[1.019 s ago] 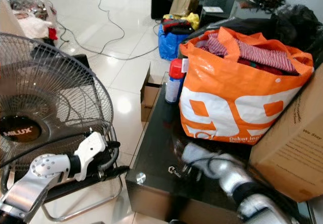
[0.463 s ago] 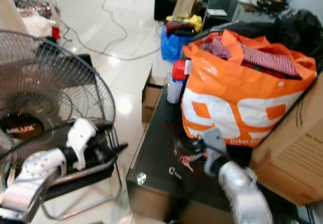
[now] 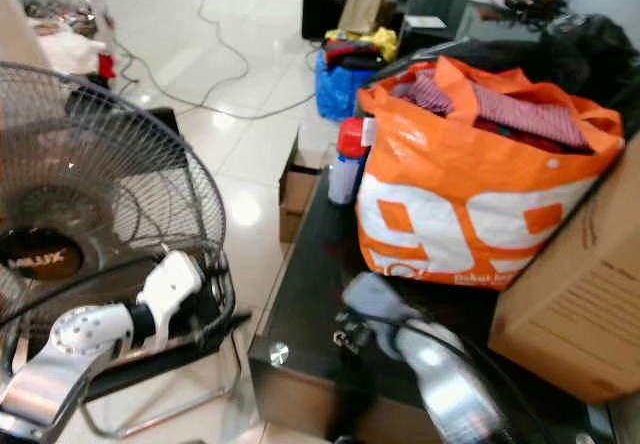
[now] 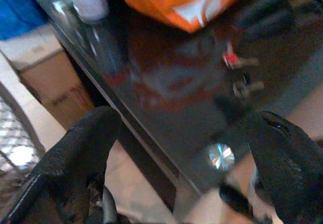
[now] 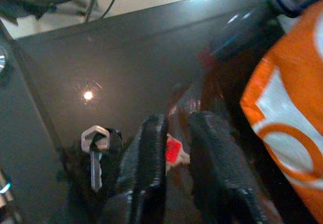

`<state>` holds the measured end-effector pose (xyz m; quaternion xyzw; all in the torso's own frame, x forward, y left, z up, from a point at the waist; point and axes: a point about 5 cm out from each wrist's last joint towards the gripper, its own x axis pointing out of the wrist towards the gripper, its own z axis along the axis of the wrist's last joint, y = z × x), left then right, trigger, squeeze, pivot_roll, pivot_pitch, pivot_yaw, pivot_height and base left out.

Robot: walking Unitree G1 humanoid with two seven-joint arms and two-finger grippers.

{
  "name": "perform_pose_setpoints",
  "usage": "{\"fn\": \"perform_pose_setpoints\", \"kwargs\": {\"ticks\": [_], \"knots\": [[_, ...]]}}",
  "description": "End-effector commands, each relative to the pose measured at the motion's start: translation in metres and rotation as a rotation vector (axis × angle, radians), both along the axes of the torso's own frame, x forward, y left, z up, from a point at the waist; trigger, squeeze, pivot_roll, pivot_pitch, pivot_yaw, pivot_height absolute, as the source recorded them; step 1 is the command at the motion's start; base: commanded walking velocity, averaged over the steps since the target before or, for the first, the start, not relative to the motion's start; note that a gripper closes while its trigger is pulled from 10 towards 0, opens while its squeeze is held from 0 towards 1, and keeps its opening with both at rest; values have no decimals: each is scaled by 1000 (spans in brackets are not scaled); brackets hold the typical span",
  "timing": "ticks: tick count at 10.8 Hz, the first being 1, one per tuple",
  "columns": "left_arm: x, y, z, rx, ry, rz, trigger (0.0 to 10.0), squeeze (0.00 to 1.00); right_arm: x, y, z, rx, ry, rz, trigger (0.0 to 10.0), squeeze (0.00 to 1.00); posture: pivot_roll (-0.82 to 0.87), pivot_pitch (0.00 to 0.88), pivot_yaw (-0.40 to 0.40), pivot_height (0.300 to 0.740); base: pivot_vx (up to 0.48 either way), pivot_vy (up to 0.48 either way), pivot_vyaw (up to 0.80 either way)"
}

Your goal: Hang keys on a hook

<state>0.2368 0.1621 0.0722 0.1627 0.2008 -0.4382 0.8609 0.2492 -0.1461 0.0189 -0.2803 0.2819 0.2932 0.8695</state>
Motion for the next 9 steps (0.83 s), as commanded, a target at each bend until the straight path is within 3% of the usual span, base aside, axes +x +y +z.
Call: {"fn": "perform_pose_setpoints", "kwargs": {"ticks": [1, 3, 4, 6, 7, 9], "knots": [[0, 0, -2, 23, 15, -20, 10000, 0, 2, -1, -3, -21, 1, 3, 10000, 1000, -73, 0, -47, 740, 0, 0, 0], [1, 2, -3, 47, 34, -41, 10000, 0, 17, 18, -19, -13, 81, -11, 10000, 1000, -66, 0, -60, 740, 0, 0, 0], [0, 2, -3, 50, 37, -47, 10000, 0, 19, 22, -24, 46, 122, -89, 10000, 1000, -66, 0, -60, 740, 0, 0, 0], [-4, 2, -2, 55, 43, -55, 10000, 0, 23, 20, -30, -50, 92, -84, 10000, 1000, -54, 0, -69, 740, 0, 0, 0], [-6, 3, -3, 56, 48, -57, 10000, 0, 23, 20, -32, -63, 105, -69, 10000, 35, -54, 0, -70, 740, 0, 0, 0], [-8, 2, -4, 54, 54, -58, 10000, 0, 19, 13, -32, 5, 177, -56, 10000, 0, -59, 0, -72, 740, 0, 0, 0]]}}
